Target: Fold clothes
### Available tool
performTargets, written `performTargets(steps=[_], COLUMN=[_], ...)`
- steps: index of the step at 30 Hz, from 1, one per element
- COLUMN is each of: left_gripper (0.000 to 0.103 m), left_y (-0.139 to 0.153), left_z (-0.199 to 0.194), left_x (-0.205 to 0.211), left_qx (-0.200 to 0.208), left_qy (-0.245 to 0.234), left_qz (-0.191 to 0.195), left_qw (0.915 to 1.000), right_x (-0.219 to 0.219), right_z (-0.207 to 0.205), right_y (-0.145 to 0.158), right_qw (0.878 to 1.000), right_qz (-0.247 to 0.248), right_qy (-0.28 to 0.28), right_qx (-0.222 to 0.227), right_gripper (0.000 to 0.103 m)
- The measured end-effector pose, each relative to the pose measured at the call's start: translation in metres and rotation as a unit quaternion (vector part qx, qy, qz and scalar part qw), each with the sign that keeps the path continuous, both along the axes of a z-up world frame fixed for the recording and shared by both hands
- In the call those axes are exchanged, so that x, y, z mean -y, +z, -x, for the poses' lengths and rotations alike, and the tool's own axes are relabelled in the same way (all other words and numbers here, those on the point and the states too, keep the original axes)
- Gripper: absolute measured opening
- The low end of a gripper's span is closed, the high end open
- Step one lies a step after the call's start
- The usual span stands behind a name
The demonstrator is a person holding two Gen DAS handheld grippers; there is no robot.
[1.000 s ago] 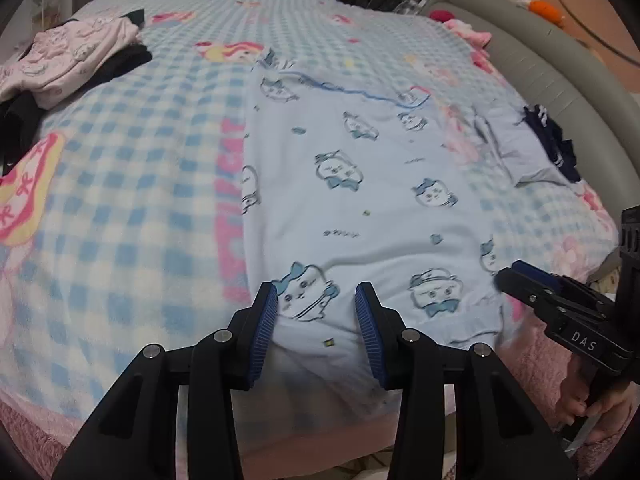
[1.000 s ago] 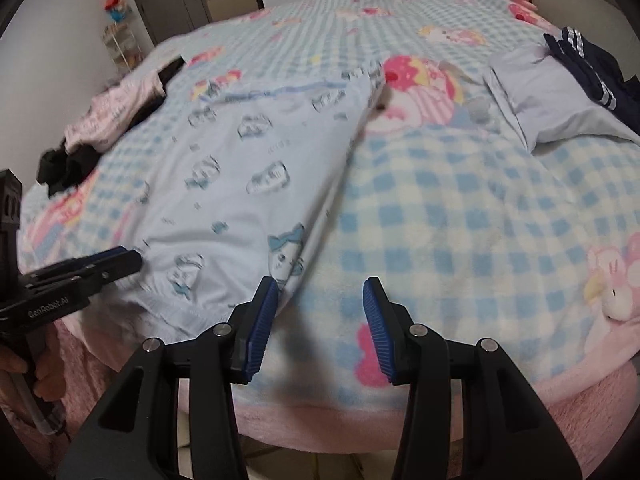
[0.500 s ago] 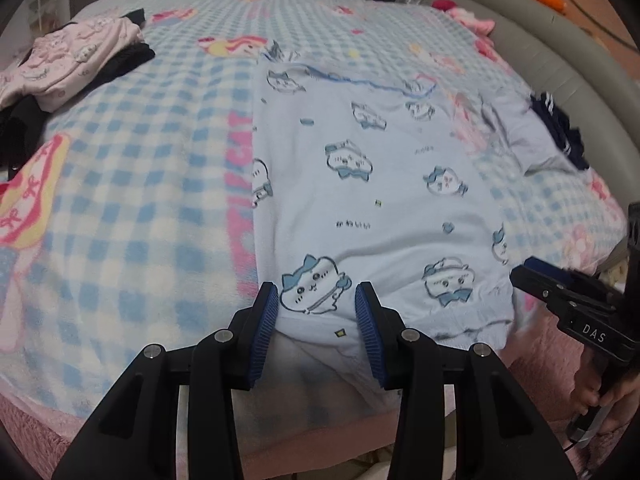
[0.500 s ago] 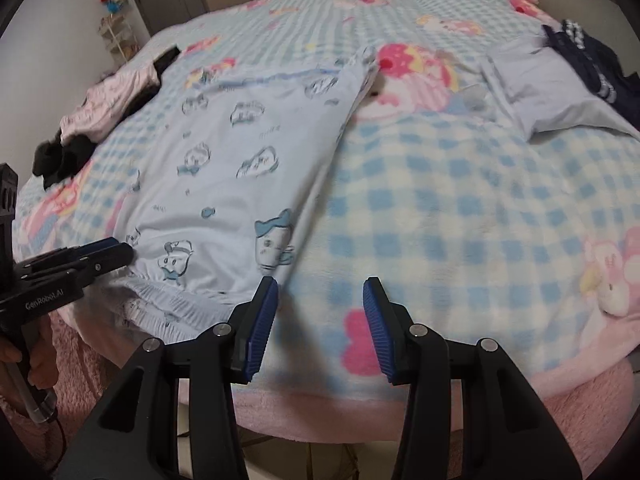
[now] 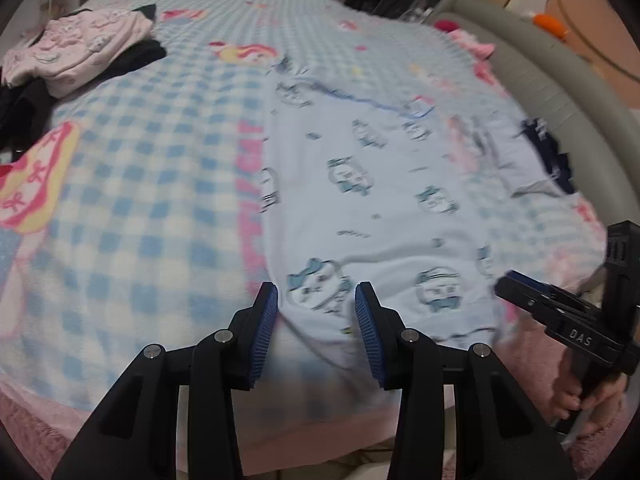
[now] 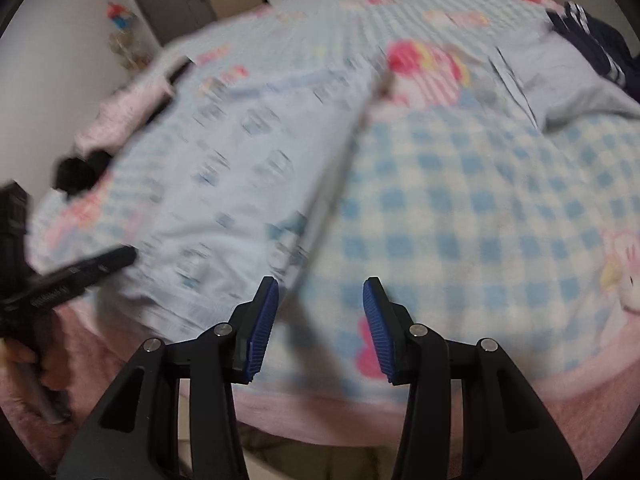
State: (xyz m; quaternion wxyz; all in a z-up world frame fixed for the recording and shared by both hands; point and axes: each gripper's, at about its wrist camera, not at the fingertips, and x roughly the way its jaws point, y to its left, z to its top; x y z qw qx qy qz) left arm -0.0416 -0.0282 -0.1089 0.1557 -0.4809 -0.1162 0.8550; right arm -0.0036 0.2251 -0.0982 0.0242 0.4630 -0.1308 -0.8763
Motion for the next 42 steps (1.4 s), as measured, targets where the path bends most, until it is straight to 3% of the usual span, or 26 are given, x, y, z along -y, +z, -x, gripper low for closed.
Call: performTargets(steps=[3, 8, 11, 16, 19, 25, 30, 34, 39, 42], left_gripper=[0.042, 0.044, 0.044, 0.043, 0.043, 0.043, 0.042, 0.040, 0.041, 0.041], left_y=[-0.004, -0.019, -0.017, 0.002, 0.010, 0.010, -0.020, -0.019, 0.003, 0.000], left_z=[-0.001, -0.006, -0.007, -0.002, 0.014, 0.028, 0.035, 0.029, 0.028, 0.040], left_x=[-0.015, -0.020, 0.007, 0.026, 0.014, -0.018, -0.026, 0.005, 0.005, -0.007], left_qx=[0.008, 0.042, 0.053, 0.019, 0.000, -0.028, 0.016, 0.031, -0.014, -0.008], left_qy=[-0.022, -0.024, 0.005, 0.026, 0.007, -0.048, -0.038, -0.010, -0.027, -0.038], left_qz=[0.020, 0.078, 0.042, -0.019, -0.017, -0.042, 0.042, -0.005, -0.018, -0.022], left_qw=[0.9995, 0.9958, 0.9977, 0.9993, 0.9998, 0.9975, 0.9983, 0.9995, 0.9994, 0.9990], right_x=[0.022, 0.037, 0.025, 0.014, 0.013, 0.023, 0.023, 0.006, -0.005, -0.005], right_z=[0.006, 0.015, 0.002, 0.003, 0.016, 0.057, 0.047, 0.035, 0.032, 0.045], right_y=[0.010, -0.021, -0.022, -0.003, 0.009, -0.006, -0.021, -0.019, 0.003, 0.006], right_qw=[0.999, 0.997, 0.998, 0.999, 1.000, 0.998, 0.995, 0.997, 1.000, 0.999], right_qz=[-0.017, -0.051, -0.039, -0.003, 0.007, -0.051, -0.081, -0.055, -0.014, -0.028], right_qy=[0.033, 0.037, 0.026, 0.023, 0.024, 0.026, 0.023, 0.008, -0.004, -0.015], right_qx=[-0.019, 0.049, 0.049, 0.025, 0.008, 0.030, 0.043, 0.048, 0.018, 0.012], right_gripper=[0.045, 0.045, 0.045, 0.045, 0.045, 0.045, 0.045, 0.046, 0.046, 0.046])
